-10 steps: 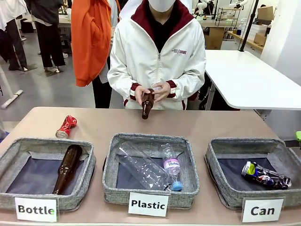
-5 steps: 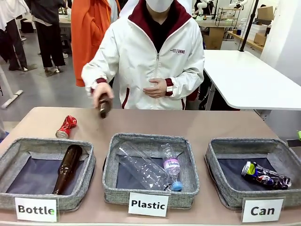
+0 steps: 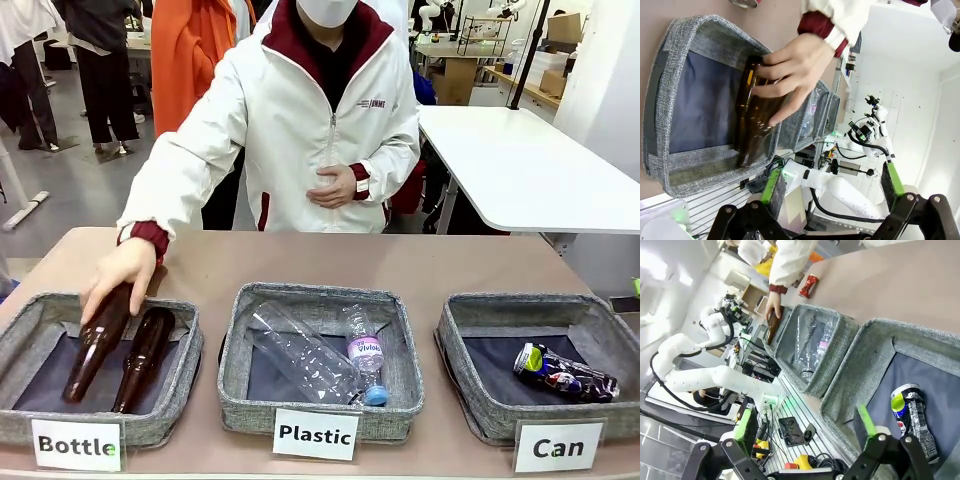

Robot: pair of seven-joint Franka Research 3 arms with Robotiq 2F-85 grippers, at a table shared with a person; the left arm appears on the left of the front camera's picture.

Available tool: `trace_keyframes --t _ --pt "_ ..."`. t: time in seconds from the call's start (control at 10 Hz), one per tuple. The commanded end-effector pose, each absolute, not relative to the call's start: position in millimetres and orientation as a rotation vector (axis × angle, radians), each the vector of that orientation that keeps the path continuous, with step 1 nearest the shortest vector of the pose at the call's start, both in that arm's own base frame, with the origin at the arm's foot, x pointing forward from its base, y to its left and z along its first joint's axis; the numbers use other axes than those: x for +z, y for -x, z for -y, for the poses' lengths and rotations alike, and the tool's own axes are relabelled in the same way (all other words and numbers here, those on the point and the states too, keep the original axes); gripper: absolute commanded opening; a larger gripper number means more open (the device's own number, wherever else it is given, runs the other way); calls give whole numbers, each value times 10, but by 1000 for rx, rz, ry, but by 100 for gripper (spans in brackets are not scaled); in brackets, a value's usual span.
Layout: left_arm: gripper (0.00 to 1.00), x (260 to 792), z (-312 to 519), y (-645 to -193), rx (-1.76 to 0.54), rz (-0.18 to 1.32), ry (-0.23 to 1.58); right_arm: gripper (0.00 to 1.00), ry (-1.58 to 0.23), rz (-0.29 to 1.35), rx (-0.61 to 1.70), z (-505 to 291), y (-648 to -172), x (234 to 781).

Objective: Sort the can waste into the basket.
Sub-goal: Pick up the can waste from the table and place it in the right Fabric basket.

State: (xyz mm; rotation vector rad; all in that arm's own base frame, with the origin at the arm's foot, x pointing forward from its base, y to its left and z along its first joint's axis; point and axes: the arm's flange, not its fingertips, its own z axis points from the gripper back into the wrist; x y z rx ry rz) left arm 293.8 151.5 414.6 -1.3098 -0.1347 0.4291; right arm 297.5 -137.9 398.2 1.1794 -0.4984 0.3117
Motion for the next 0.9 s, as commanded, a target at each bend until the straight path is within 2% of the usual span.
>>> trace_keyframes --t 0.0,0.1,0.3,0.4,0.5,0.6,0.7,0.8 --pt "100 4147 -1515 -2938 429 135 1310 100 -1181 501 327 1392 -2966 4008" --pt "100 4256 -1488 -2952 424 122 1193 100 -1181 501 327 1392 -2966 4008" --pt "100 4475 -1688 -3183 539 200 969 100 -1181 501 327 1392 -2966 4008" --pt "100 4520 -1883 -3445 543 80 919 100 -1181 501 327 1392 -2966 4008" --pt "100 4537 -2117 -3573 600 38 910 100 -1181 501 327 1392 -2966 4008" --pt "100 4596 -2448 -3446 554 15 974 100 -1181 501 327 1392 -2966 4008" --pt "100 4769 -3012 -3186 549 55 1074 100 -1181 501 327 1392 -2966 4008" --pt "100 4779 -3450 -2932 652 91 1112 100 -1181 501 327 1392 -2966 4008"
